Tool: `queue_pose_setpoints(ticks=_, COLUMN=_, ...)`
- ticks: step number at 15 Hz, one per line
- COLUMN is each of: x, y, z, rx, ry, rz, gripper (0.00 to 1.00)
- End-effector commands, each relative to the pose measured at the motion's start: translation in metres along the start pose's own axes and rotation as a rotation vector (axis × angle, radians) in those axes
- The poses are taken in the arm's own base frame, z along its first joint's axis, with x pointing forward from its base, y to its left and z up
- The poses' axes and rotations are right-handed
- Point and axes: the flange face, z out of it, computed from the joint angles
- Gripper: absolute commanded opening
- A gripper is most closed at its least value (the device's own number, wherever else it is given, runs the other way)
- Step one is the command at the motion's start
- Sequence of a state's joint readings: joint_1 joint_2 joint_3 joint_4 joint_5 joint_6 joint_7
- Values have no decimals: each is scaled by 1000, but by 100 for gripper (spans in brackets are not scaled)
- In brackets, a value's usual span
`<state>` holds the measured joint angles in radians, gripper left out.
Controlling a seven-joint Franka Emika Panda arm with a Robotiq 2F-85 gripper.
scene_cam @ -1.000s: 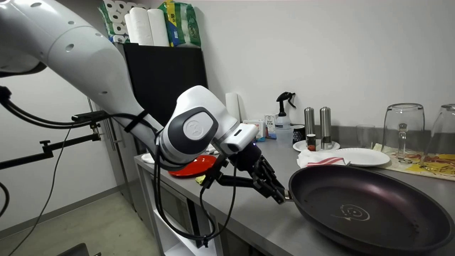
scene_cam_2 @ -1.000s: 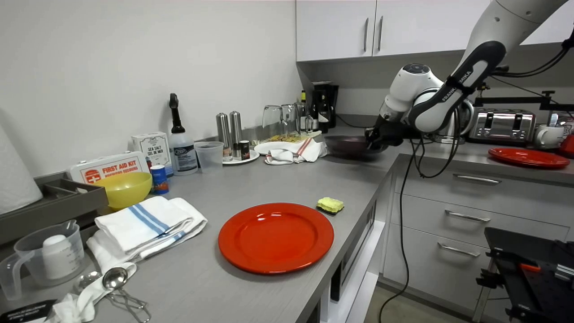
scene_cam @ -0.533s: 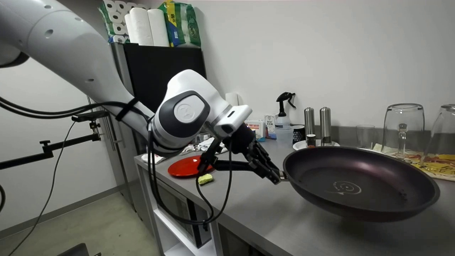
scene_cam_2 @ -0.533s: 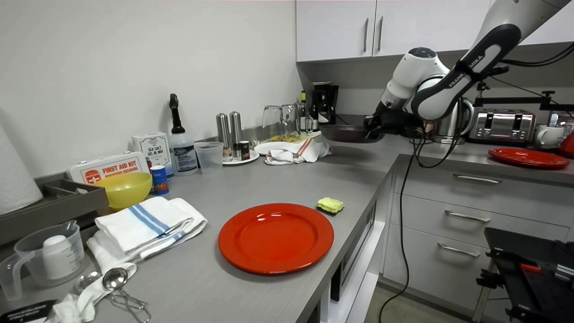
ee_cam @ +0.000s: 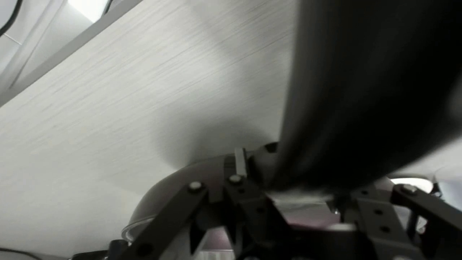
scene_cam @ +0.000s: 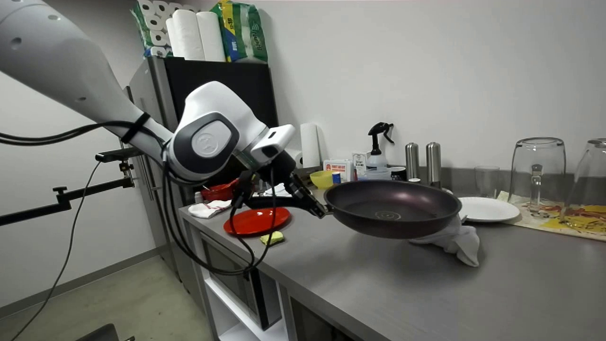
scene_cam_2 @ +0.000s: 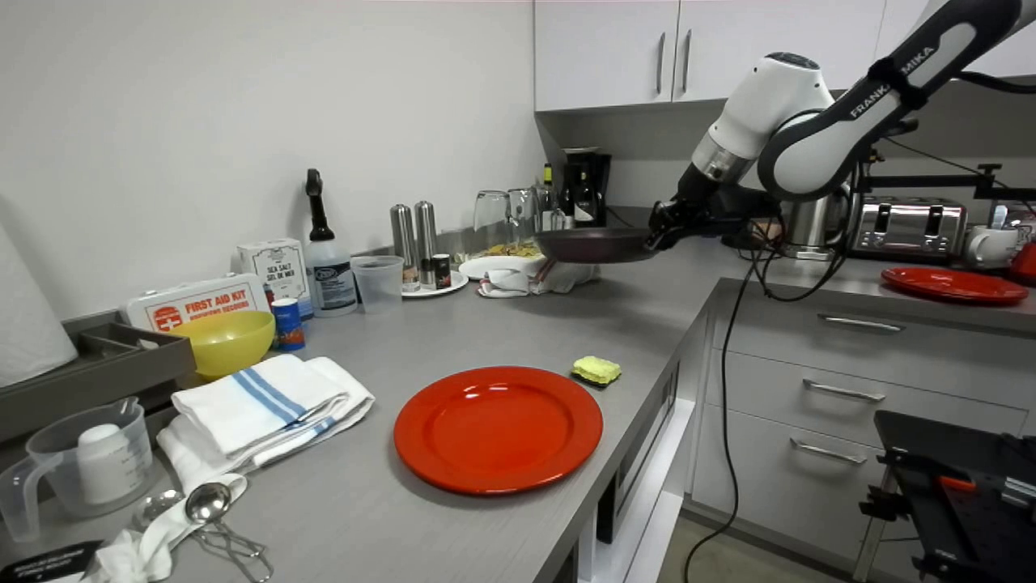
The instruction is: Move the pan to the right and the left twice, then move it to the right on the counter
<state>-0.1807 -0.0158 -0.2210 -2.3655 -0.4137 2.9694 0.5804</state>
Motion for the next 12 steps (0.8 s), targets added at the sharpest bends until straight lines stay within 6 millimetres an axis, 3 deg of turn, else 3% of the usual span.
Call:
queue_pose_setpoints(ticks=1, x=-23, y=-29, z=-43, rx=109, ry=4, rz=-142, gripper=23)
queue_pose_setpoints(ticks=4, x=-47, y=-51, z=-55, rx=190, ry=-51, rz=-253, gripper=23)
queue_pose_setpoints(ticks=6, x=-53, y=-56, z=-64, rx=238, ry=-81, rz=-319, gripper=23)
queue_pose_setpoints(ticks=12, x=-36, y=-29, z=-82, rx=337, ry=-91, rz=-374, gripper=23)
